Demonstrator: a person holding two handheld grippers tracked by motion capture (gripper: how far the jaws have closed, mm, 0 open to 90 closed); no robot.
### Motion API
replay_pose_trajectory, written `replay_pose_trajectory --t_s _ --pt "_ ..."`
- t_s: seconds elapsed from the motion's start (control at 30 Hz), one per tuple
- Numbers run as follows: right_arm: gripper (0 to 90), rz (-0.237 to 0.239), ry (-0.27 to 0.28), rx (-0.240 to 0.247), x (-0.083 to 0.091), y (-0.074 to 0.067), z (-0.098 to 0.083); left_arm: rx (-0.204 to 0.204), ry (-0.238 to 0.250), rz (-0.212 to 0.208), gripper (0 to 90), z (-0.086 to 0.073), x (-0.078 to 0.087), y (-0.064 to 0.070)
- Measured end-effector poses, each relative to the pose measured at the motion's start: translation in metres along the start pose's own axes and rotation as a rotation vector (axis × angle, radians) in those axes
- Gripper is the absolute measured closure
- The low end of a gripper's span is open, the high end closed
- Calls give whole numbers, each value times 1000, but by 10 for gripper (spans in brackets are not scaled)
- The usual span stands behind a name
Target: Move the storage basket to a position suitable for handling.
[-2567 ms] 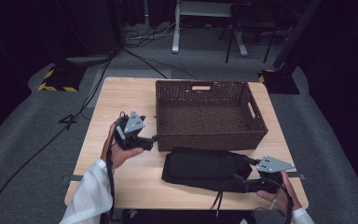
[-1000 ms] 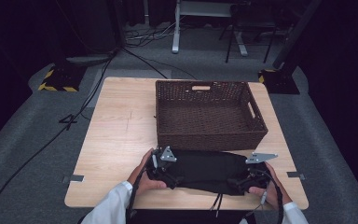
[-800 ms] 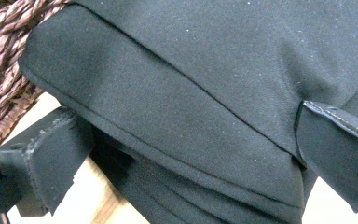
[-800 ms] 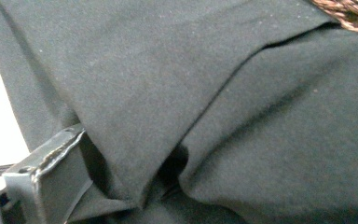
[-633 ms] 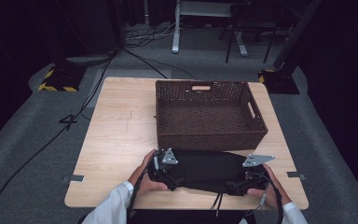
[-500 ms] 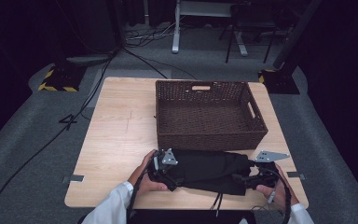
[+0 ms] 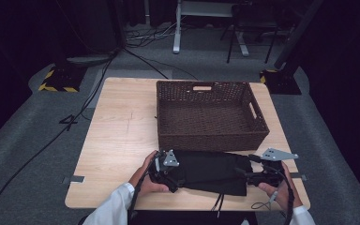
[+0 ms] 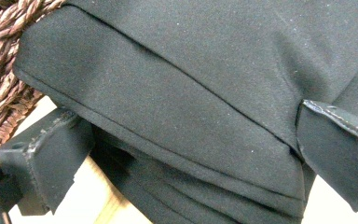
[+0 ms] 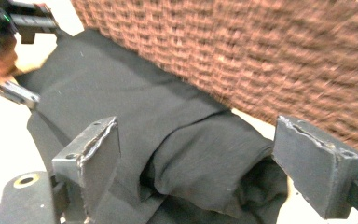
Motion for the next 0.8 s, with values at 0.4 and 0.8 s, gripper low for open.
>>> replay_pose_trajectory --t_s 0.4,0.8 --pt "0 117 -112 -86 -40 7 -24 -3 -11 2 0 2 -1 2" --pt "182 131 -178 121 -49 -22 -18 -41 -24 -22 78 4 2 7"
Point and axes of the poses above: each handheld gripper's, and its own axes: x roughly backward along the jaws, z roughly out of its top, y roughly to its right, the point moved 2 cm from there along -x, roughly forward along the jaws, and after that the axes turned 4 degrees about x, right-handed, at the moved point
